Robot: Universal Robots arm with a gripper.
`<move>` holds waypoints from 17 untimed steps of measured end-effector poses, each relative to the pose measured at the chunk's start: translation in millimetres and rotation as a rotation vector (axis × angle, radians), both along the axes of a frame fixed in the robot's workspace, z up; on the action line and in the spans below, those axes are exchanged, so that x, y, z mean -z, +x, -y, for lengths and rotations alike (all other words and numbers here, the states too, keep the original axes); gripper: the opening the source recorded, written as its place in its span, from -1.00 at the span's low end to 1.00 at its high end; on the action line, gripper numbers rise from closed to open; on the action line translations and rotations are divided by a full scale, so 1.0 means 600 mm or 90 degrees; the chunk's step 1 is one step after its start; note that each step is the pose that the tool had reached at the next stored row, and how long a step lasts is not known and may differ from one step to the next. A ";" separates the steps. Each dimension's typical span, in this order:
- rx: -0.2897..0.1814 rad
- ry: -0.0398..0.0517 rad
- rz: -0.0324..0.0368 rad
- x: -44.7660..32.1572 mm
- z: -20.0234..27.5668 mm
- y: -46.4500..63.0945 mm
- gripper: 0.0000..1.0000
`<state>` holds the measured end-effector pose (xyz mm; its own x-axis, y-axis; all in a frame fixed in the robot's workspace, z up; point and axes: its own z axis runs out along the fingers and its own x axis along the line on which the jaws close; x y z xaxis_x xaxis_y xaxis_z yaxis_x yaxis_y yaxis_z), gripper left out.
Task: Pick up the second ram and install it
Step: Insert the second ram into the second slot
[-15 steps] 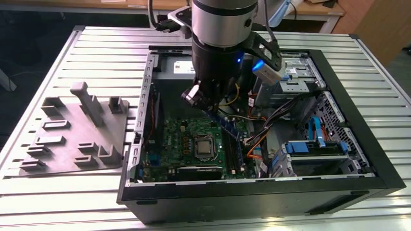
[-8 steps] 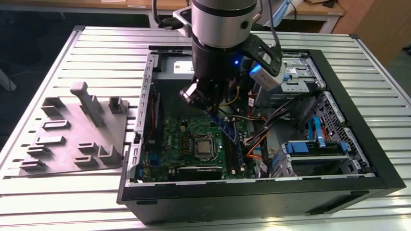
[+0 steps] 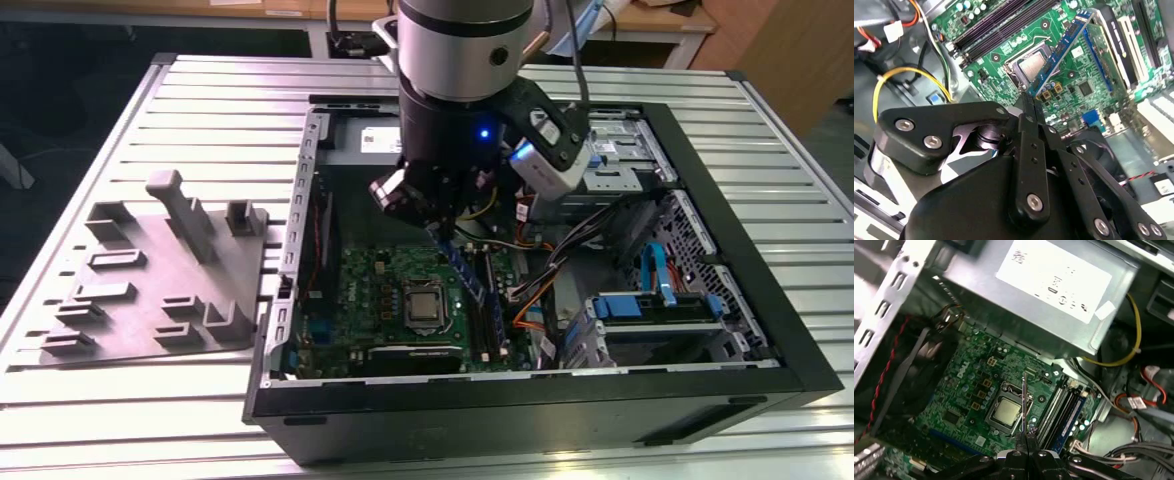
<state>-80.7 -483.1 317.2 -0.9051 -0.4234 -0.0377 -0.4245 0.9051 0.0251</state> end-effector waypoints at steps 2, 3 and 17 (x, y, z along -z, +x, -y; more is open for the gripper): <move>0.023 0.0000 0.0000 0.001 0.0000 0.000 -0.77; 0.034 0.0000 0.0000 0.001 0.0000 0.000 -0.77; 0.197 0.0000 0.0000 0.005 0.0000 0.000 -0.77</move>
